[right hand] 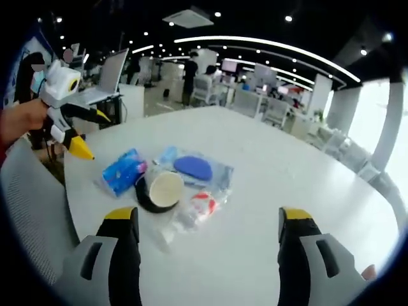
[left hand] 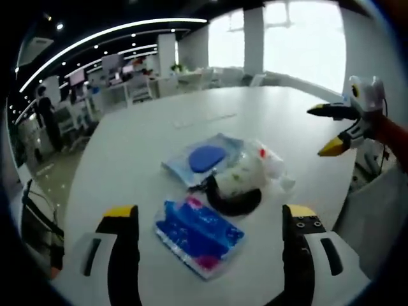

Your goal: Arrange the tabletop items into an orderly group along one side of the table until the central work area is clear of visible clutter.

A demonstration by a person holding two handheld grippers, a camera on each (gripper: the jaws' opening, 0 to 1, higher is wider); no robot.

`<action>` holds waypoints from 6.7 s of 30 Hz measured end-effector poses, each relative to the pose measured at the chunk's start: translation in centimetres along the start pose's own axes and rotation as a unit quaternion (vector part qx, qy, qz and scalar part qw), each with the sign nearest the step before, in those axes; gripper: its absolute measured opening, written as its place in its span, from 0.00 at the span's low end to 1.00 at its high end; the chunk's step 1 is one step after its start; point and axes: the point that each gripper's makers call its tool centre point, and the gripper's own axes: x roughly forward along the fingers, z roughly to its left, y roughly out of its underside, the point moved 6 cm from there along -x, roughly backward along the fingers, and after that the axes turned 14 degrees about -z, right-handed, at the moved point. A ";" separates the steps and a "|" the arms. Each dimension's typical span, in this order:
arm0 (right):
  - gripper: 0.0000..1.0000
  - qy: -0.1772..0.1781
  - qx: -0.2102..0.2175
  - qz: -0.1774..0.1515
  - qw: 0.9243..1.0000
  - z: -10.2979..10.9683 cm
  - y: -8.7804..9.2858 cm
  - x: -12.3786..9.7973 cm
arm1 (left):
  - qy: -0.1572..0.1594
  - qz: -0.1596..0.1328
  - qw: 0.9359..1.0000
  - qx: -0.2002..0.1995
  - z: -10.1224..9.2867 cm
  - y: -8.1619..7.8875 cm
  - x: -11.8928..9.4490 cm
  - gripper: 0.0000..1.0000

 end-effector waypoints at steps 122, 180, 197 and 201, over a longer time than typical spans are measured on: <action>0.05 -0.045 0.144 0.152 0.977 -5.7 6.8 21.9 | 0.005 0.136 0.986 -0.098 6.5 5.0 18.6 0.10; 0.02 0.067 0.150 0.095 0.982 -16.1 5.9 14.8 | 0.056 0.069 0.995 -0.049 -1.0 -2.8 26.7 0.02; 0.02 0.106 0.157 0.114 0.975 -19.0 8.8 11.0 | 0.104 0.085 0.991 -0.015 -5.9 -2.6 29.9 0.02; 0.02 0.110 0.158 0.118 0.974 -19.3 9.3 10.5 | 0.112 0.091 0.990 -0.008 -6.6 -2.3 30.2 0.02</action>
